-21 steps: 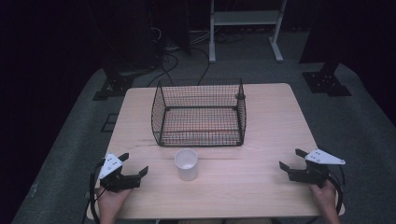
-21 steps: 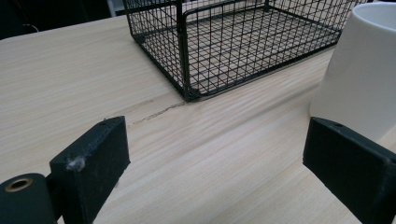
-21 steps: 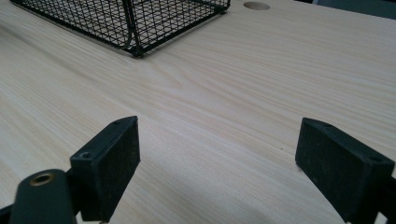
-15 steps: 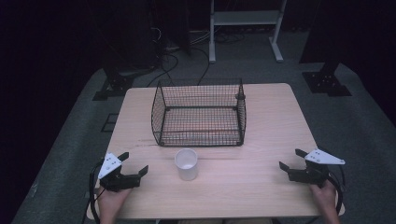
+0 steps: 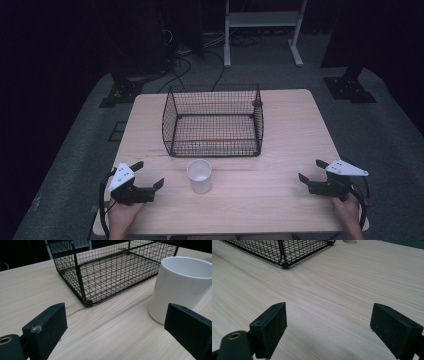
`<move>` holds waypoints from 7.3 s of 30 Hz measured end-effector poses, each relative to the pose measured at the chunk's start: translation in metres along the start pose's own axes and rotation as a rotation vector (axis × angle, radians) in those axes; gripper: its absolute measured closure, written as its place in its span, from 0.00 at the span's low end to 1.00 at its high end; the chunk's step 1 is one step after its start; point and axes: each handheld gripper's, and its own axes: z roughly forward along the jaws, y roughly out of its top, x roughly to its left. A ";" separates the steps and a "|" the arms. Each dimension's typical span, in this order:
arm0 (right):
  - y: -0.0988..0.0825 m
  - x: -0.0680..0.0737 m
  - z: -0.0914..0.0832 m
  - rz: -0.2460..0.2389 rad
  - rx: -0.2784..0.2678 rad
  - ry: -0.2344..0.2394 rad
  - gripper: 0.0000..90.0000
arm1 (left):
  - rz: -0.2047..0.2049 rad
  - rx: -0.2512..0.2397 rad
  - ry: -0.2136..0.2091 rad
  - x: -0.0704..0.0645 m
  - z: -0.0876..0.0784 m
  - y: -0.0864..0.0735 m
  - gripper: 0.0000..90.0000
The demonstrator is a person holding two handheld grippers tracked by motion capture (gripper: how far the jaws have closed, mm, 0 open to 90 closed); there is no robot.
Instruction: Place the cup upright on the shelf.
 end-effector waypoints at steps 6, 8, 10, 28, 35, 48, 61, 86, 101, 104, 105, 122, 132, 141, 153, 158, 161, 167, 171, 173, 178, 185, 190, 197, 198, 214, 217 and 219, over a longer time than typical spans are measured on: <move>0.000 0.000 0.000 0.000 0.000 0.001 0.15 | 0.020 0.008 -0.025 -0.006 0.004 0.004 0.03; 0.000 0.000 0.000 -0.001 0.001 0.001 0.15 | 0.022 0.009 -0.034 -0.008 0.005 0.005 0.03; 0.000 0.000 0.000 -0.003 0.002 0.001 0.15 | 0.025 0.011 -0.040 -0.009 0.006 0.005 0.03; 0.000 0.000 0.000 -0.003 0.002 0.002 0.15 | 0.055 0.004 -0.096 -0.019 0.009 0.012 0.02; 0.000 0.000 0.001 -0.006 0.005 0.000 0.15 | 0.086 0.010 -0.136 -0.028 0.013 0.017 0.02; 0.000 0.000 0.001 -0.002 0.006 0.000 0.15 | 0.115 0.033 -0.221 -0.039 0.021 0.020 0.02; 0.000 0.001 0.001 -0.006 0.006 -0.009 0.15 | 0.143 0.092 -0.274 -0.049 0.033 0.022 0.02; 0.000 0.001 0.001 -0.011 0.009 -0.011 0.15 | 0.207 0.240 -0.339 -0.060 0.067 0.038 0.02; 0.000 0.001 0.001 -0.012 0.009 -0.010 0.15 | 0.233 0.332 -0.347 -0.063 0.095 0.048 0.03; 0.000 0.001 0.001 -0.013 0.009 -0.009 0.15 | 0.241 0.344 -0.353 -0.065 0.098 0.050 0.05; 0.000 0.001 0.001 -0.014 0.009 -0.010 0.15 | 0.252 0.347 -0.353 -0.066 0.100 0.051 0.05; 0.000 0.001 0.001 -0.015 0.008 -0.009 0.15 | 0.243 0.358 -0.362 -0.066 0.102 0.055 0.23; 0.000 0.001 0.001 -0.012 0.008 -0.010 0.15 | 0.251 0.333 -0.384 -0.070 0.097 0.068 0.23; 0.000 0.001 0.001 -0.008 0.007 -0.009 0.15 | 0.261 0.311 -0.400 -0.077 0.096 0.080 0.23; 0.000 0.001 0.001 -0.004 0.004 -0.007 0.15 | 0.279 0.307 -0.426 -0.080 0.099 0.094 0.23; 0.000 0.000 0.001 -0.002 0.004 -0.008 0.15 | 0.282 0.308 -0.448 -0.080 0.099 0.100 0.23; 0.000 0.000 0.001 -0.002 0.004 -0.007 0.15 | 0.291 0.312 -0.445 -0.080 0.099 0.104 0.23; 0.000 0.000 0.000 -0.001 0.003 -0.007 0.15 | 0.294 0.317 -0.456 -0.080 0.100 0.107 0.23; 0.000 0.000 0.000 0.000 0.002 -0.007 0.15 | 0.299 0.319 -0.455 -0.079 0.099 0.110 0.23; 0.000 0.000 0.000 0.000 0.002 -0.006 0.15 | 0.298 0.318 -0.454 -0.078 0.099 0.111 0.23; 0.000 0.000 0.000 0.002 0.000 -0.006 0.15 | 0.300 0.320 -0.454 -0.077 0.099 0.114 0.23; 0.000 0.000 0.000 0.004 0.000 -0.006 0.15 | 0.303 0.324 -0.454 -0.074 0.098 0.121 0.23; 0.000 0.000 0.000 0.006 0.001 -0.006 0.15 | 0.305 0.323 -0.456 -0.072 0.097 0.125 0.23; 0.000 -0.001 0.000 0.007 -0.002 -0.005 0.15 | 0.311 0.328 -0.464 -0.071 0.099 0.133 0.23; 0.000 -0.001 0.000 0.007 -0.002 -0.004 0.15 | 0.316 0.330 -0.462 -0.071 0.099 0.134 0.23; 0.000 -0.001 -0.001 0.015 -0.009 -0.003 0.15 | 0.346 0.335 -0.473 -0.066 0.106 0.164 0.23; 0.000 -0.001 -0.001 0.014 -0.010 -0.003 0.15 | 0.338 0.331 -0.475 -0.061 0.108 0.172 0.23; 0.000 -0.001 -0.001 0.014 -0.010 -0.002 0.15 | 0.338 0.330 -0.475 -0.061 0.108 0.174 0.23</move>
